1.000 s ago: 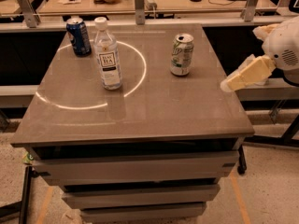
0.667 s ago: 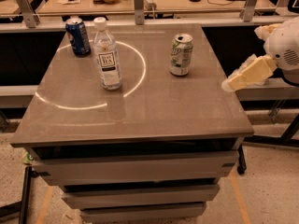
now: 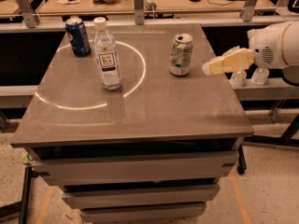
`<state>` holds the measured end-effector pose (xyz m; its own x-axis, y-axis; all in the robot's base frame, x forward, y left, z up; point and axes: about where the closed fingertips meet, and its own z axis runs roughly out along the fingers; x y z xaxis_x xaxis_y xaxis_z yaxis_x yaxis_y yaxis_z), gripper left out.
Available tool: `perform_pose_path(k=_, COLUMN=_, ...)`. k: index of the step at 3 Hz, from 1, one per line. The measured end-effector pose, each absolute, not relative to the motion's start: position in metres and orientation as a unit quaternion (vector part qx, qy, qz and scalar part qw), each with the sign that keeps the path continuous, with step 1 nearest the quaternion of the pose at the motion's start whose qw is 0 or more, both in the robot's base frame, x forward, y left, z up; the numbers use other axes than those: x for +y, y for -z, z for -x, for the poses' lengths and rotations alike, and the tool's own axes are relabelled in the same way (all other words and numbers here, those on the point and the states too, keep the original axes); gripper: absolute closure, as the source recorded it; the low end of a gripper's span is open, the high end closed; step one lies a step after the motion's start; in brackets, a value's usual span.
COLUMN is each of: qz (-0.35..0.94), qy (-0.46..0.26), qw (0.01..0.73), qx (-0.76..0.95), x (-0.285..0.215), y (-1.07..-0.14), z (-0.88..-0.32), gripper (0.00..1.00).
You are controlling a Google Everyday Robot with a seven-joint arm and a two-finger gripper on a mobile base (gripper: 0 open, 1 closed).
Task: Move 7up can near blue plastic bottle
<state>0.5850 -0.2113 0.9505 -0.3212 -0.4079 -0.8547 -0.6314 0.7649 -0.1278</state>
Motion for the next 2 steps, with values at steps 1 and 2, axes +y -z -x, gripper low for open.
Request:
perform_pose_path(k=1, qz=0.29, qy=-0.132, qw=0.522, qx=0.791, x=-0.202, y=-0.953, z=-0.623, gripper=0.0)
perform_pose_path(k=2, qz=0.314, qy=-0.133, qw=0.527, qx=0.779, x=-0.19, y=-0.951, z=-0.654, gripper=0.0)
